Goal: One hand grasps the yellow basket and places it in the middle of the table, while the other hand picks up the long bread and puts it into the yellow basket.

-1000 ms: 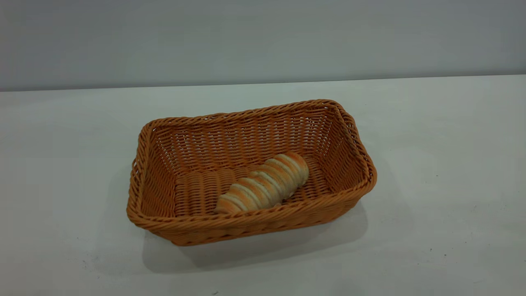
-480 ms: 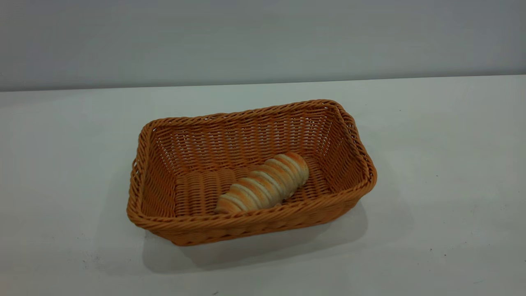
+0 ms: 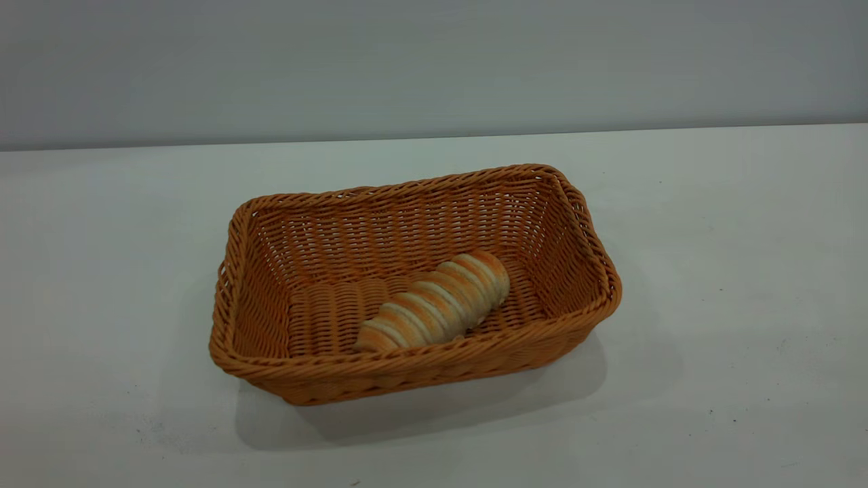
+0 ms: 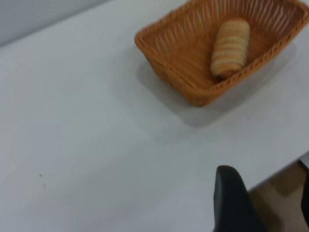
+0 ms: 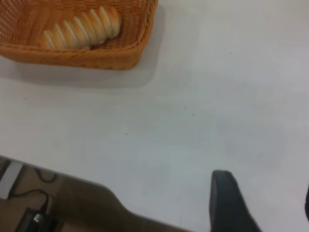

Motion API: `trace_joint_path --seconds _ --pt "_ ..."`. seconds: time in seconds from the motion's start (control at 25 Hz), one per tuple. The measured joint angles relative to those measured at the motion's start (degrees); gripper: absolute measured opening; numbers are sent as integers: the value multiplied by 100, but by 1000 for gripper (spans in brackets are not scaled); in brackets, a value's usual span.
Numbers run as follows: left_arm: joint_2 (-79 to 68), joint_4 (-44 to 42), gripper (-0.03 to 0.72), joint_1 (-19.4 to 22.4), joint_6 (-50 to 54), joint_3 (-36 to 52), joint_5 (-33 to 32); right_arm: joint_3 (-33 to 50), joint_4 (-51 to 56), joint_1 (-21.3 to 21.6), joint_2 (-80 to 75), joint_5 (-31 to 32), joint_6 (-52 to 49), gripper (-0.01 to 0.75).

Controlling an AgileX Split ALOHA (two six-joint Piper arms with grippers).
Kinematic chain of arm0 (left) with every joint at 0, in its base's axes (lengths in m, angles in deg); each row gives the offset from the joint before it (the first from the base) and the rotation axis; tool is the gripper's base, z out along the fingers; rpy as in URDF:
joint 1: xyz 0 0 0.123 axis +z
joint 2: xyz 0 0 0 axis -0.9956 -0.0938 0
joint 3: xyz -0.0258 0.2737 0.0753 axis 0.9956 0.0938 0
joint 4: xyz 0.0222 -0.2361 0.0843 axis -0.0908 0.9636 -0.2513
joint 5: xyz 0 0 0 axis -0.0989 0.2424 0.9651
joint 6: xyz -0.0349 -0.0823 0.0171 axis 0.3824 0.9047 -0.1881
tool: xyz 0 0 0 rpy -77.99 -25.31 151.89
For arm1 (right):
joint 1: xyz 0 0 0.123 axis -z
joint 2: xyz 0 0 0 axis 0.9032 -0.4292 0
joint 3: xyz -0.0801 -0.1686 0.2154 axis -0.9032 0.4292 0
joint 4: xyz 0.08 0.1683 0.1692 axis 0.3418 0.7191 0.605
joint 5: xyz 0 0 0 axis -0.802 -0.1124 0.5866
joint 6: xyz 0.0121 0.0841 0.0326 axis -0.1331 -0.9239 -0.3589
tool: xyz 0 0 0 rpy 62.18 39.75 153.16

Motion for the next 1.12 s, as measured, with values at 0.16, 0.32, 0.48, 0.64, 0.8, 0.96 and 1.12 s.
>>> trace_joint_path --seconds 0.16,0.32,0.48,0.64,0.8,0.96,1.12 --pt "0 79 418 0 0 313 6 0 -5 0 0 0 7 368" --pt "0 24 418 0 36 518 49 0 -44 0 0 0 15 368" --pt "0 -78 417 0 146 529 88 0 -44 0 0 0 117 368" --pt "0 -149 417 0 246 529 90 0 -44 0 0 0 242 368" --pt "0 -162 416 0 287 529 90 0 -44 0 0 0 259 368" --pt "0 -162 416 0 287 529 90 0 -38 0 0 5 263 368" --pt "0 -166 416 0 293 529 90 0 -25 0 0 5 263 368"
